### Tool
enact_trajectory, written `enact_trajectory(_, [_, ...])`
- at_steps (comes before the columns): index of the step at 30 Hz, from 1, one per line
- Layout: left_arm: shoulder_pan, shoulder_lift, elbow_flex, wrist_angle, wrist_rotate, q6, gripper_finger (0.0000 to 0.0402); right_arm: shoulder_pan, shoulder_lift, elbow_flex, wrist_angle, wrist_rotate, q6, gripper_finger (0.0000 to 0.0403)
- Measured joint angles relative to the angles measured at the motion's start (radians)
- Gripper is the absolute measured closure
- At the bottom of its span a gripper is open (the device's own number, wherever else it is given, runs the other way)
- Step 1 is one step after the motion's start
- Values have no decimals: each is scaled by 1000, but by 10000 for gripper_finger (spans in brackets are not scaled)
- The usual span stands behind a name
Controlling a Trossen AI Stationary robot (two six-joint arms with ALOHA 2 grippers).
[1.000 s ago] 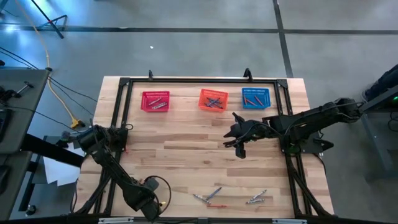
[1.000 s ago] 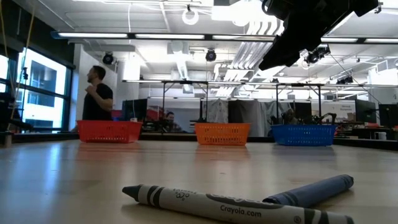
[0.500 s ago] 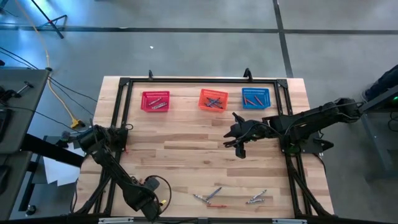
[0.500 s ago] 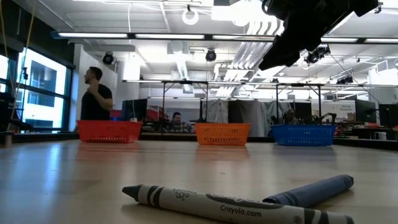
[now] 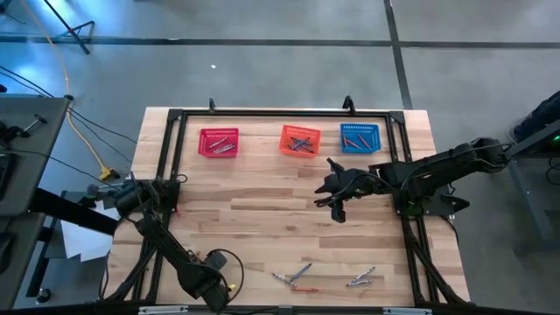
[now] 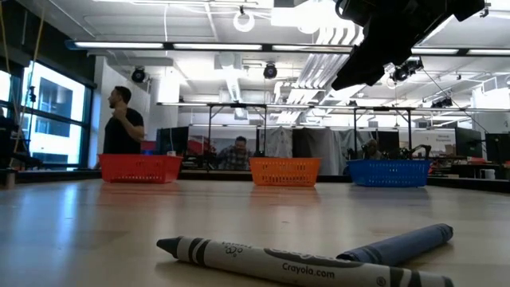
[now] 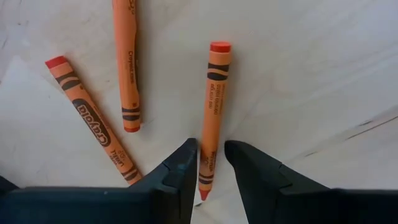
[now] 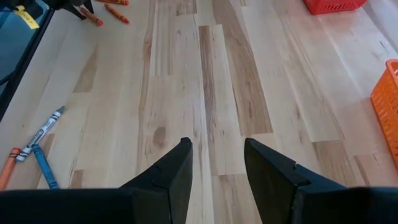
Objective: Sort crayons
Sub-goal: Put the orange crayon into the blue bin
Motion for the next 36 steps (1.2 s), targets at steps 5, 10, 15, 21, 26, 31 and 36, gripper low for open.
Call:
enact_trajectory(5, [6,0,-1,6,34,-15,346,0,0,0,0,0,3,263])
enact_trajectory(10, [9,-8,2,2,38,-59,394,0,0,0,0,0,3,263])
enact_trajectory(15, [24,-34,-5,4,39,-70,399,0,0,0,4,0,3,263])
enact_trajectory(21, [52,-95,-3,4,-59,-46,401,0,0,0,30,0,3,263])
enact_trajectory(26, [95,-163,-2,2,-361,55,401,0,0,0,70,-2,6,263])
enact_trajectory(31, [158,-233,-2,69,-813,244,401,35,0,0,114,-28,84,263])
enact_trajectory(36, [223,-270,-1,256,-1128,612,401,147,0,0,291,-76,73,263])
